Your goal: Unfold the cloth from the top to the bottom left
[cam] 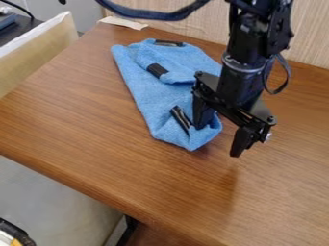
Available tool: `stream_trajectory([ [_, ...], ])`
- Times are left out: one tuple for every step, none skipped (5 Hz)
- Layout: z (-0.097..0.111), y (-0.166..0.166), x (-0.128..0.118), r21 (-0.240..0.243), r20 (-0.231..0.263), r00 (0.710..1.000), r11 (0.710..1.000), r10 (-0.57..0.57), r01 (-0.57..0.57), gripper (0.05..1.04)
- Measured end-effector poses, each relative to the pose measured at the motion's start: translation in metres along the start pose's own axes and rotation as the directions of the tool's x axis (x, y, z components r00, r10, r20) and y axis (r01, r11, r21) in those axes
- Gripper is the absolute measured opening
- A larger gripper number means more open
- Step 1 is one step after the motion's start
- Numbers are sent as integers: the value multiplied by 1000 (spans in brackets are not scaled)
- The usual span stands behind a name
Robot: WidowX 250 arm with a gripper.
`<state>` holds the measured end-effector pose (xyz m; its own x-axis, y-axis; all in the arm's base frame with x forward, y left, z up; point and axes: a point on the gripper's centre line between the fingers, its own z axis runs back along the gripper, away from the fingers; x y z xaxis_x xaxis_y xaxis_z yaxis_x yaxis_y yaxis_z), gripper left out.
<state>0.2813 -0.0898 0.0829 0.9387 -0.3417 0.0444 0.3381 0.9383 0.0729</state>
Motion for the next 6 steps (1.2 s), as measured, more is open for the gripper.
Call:
stream_trajectory([
  [25, 0, 3, -11, 67, 998, 1000, -1, 1, 1001],
  [51, 0, 7, -26, 135, 991, 1000, 8, -5, 1001],
  [71, 1, 6, -40, 181, 983, 999, 8, -1, 1001],
  [78, 4, 5, -48, 198, 980, 999, 8, 1, 1001],
  [77, 4, 5, -47, 196, 981, 999, 11, -2, 1001],
  [77, 4, 5, -47, 196, 981, 999, 11, -2, 1001],
])
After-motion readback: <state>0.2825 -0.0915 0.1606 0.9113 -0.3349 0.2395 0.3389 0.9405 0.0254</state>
